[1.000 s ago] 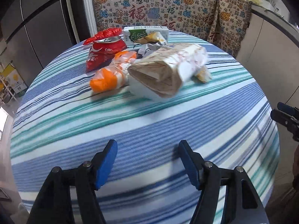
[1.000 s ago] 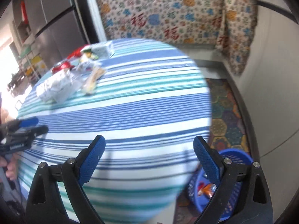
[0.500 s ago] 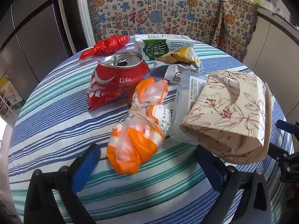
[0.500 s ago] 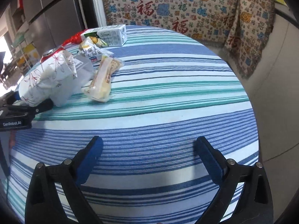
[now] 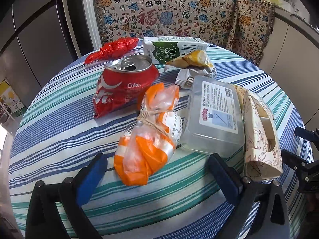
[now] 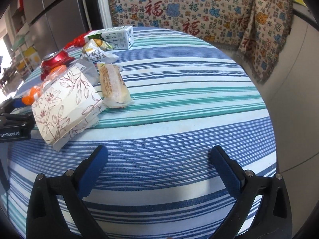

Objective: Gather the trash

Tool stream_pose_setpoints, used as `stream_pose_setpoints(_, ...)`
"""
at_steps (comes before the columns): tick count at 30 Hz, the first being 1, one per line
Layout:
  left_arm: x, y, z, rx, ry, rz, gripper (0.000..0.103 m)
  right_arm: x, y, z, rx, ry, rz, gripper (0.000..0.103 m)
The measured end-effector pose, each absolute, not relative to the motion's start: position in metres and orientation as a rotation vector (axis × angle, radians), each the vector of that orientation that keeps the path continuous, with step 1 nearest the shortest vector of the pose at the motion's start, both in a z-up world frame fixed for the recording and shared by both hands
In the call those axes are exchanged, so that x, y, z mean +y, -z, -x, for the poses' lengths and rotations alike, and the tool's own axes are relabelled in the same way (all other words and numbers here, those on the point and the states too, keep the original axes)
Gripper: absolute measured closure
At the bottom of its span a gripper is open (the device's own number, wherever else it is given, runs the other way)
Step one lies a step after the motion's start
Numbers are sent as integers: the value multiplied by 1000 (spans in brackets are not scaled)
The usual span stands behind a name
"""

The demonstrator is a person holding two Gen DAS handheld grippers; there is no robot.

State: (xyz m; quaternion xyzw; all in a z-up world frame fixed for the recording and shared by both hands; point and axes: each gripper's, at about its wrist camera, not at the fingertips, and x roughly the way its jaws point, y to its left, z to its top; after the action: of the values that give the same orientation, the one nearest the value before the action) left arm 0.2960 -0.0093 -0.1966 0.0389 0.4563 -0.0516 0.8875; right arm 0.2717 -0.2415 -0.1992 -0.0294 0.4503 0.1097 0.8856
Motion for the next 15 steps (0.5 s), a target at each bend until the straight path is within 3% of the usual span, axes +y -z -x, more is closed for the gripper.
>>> stream_pose_setpoints(15, -9, 196, -296, 949, 109, -81, 0, -241, 199, -272, 937, -228, 64, 0)
